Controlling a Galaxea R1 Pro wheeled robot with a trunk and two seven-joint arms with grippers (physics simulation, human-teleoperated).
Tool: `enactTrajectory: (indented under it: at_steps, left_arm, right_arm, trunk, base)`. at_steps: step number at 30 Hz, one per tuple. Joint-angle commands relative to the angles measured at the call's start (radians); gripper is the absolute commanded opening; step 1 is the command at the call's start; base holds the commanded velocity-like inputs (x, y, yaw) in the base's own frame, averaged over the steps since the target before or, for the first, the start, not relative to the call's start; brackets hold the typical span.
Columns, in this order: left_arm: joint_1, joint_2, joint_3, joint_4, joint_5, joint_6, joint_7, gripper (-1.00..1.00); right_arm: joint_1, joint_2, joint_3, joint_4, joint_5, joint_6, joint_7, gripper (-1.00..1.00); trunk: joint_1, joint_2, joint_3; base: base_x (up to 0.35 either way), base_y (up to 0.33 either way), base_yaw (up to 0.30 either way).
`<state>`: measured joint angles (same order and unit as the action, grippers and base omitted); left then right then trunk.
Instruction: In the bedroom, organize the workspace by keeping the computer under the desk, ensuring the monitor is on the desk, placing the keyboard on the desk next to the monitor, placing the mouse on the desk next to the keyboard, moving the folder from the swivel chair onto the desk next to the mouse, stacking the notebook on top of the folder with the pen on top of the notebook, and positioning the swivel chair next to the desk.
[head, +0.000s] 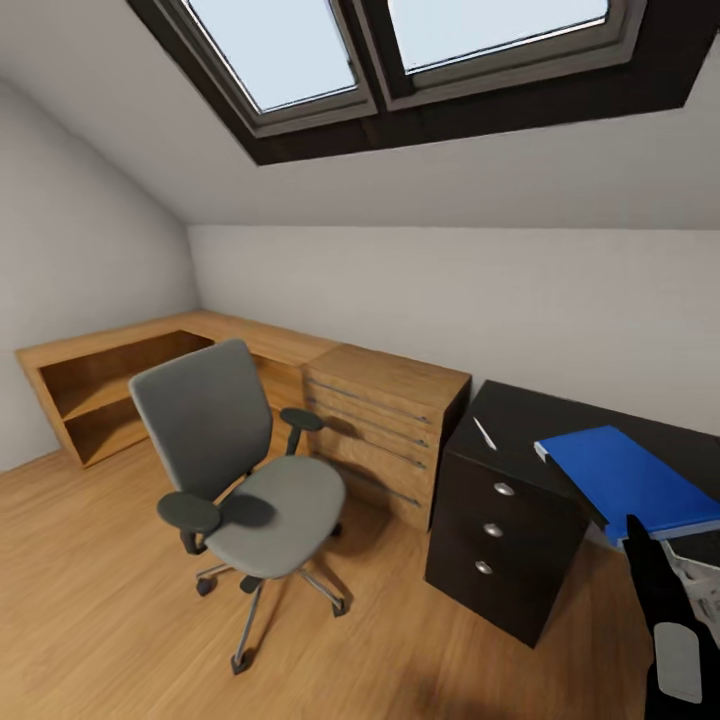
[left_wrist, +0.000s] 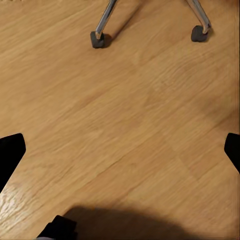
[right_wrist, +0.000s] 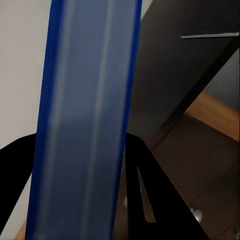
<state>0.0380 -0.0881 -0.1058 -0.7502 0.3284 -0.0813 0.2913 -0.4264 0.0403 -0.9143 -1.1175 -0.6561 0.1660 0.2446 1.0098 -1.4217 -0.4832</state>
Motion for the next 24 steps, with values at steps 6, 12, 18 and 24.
enactTrajectory:
  at_steps: [6,12,18,24]
  left_arm:
    - [0.0,0.001,-0.005,-0.001,0.011,-0.004,0.006,1.0]
    - [0.0,0.001,-0.006,-0.001,0.011,-0.005,0.006,1.0]
    - [0.0,0.001,-0.006,-0.001,0.011,-0.005,0.006,1.0]
    - [0.0,0.002,-0.006,0.0,0.011,-0.005,0.005,1.0]
  right_arm:
    - [-0.002,0.001,-0.002,0.009,-0.01,0.009,0.005,-1.0]
    - [-0.002,0.001,-0.002,0.011,-0.01,0.009,0.005,-1.0]
    - [-0.002,0.001,-0.002,0.011,-0.01,0.009,0.005,-1.0]
    - [-0.002,0.002,0.005,0.011,-0.01,0.009,0.005,-1.0]
  trunk:
    - [-0.023,0.042,0.018]
    - [-0.046,0.084,0.037]
    - [-0.069,0.126,0.056]
    - [-0.092,0.168,0.074]
  base:
    - [0.0,0.0,-0.295]
    - [0.0,0.0,-0.295]
    - [0.0,0.0,-0.295]
    - [0.0,0.0,-0.295]
